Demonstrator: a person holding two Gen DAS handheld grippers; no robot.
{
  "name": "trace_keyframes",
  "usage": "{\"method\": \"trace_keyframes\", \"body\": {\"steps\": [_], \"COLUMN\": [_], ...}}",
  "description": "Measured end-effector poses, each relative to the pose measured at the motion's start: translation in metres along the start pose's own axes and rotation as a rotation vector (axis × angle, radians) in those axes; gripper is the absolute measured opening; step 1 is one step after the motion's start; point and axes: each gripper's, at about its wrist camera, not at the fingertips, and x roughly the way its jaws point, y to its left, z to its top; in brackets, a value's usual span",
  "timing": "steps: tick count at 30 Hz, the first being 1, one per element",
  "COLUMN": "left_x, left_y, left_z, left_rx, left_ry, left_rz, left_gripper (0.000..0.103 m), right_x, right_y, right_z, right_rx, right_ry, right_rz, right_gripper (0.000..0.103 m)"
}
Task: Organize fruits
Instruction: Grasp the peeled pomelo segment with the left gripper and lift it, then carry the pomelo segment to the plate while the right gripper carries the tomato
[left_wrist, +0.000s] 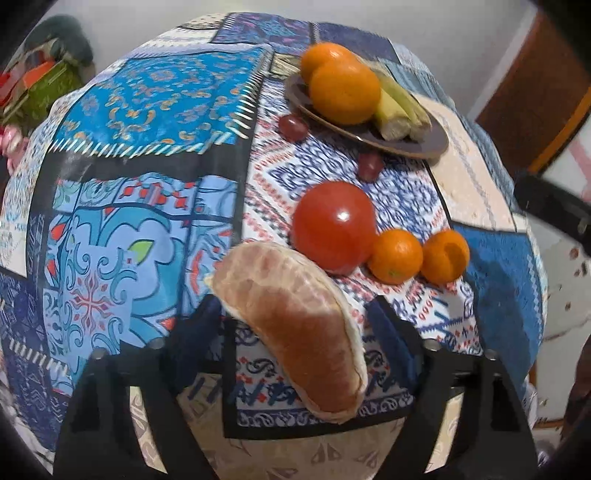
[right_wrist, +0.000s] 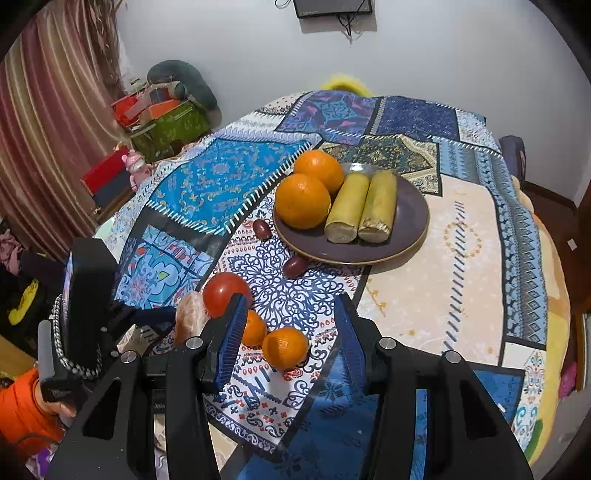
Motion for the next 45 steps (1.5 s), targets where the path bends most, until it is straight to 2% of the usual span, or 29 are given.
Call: {"method": "trace_keyframes", "body": {"steps": [4, 8, 10, 12, 18, 23, 27, 38, 41, 45], "left_x": [-0.005, -0.010, -0.016, -0.024, -0.041, -0.055, -0.062, -0.058, -0.059, -0.061], "left_y": [0.011, 0.010, 0.016, 0.025, 0.049, 0.054, 0.055, 0.051, 0.049, 0.045], "left_z": [-0.002, -0.006, -0.009, -0.012, -0.013, -0.011, -0.006, 0.002, 0.003, 0.006], "left_rx": [0.000, 0.035, 0.034, 0.023, -0.005, 0.000, 0.000, 0.014, 0.017, 0.027], "left_ry": [-0.008, -0.025, -0.033, -0.040, -0.083, -0.133, -0.162, -0.165, -0.170, -0.175], "left_rz": [-0.044, -0.032, -0.039, -0.041, -0.018, 0.007, -0.003, -0.016, -0.019, -0.008], "left_gripper": [0.067, 0.062, 0.051, 0.047, 0.046, 0.046, 0.046, 0.046, 0.046, 0.046], "right_x": [0.008, 0.017, 0.022, 0.027, 0.041, 0.057, 0.074, 0.094, 0.100, 0.102], "right_y": [0.002, 0.009, 0.014, 0.018, 0.034, 0.046, 0.052, 0.059, 0.053, 0.058], "right_z": [0.001, 0.002, 0.002, 0.002, 0.005, 0.006, 0.007, 0.011, 0.011, 0.010], "right_rx": [-0.005, -0.025, -0.033, -0.042, -0.087, -0.102, -0.111, -0.164, -0.132, -0.152], "right_ry": [0.014, 0.031, 0.038, 0.046, 0.070, 0.102, 0.140, 0.168, 0.196, 0.187], "right_rz": [0.011, 0.020, 0.031, 0.039, 0.055, 0.084, 0.079, 0.041, 0.076, 0.062], "right_gripper": [0.045, 0.045, 0.045, 0.045, 0.045, 0.045, 0.045, 0.048, 0.048, 0.048]}}
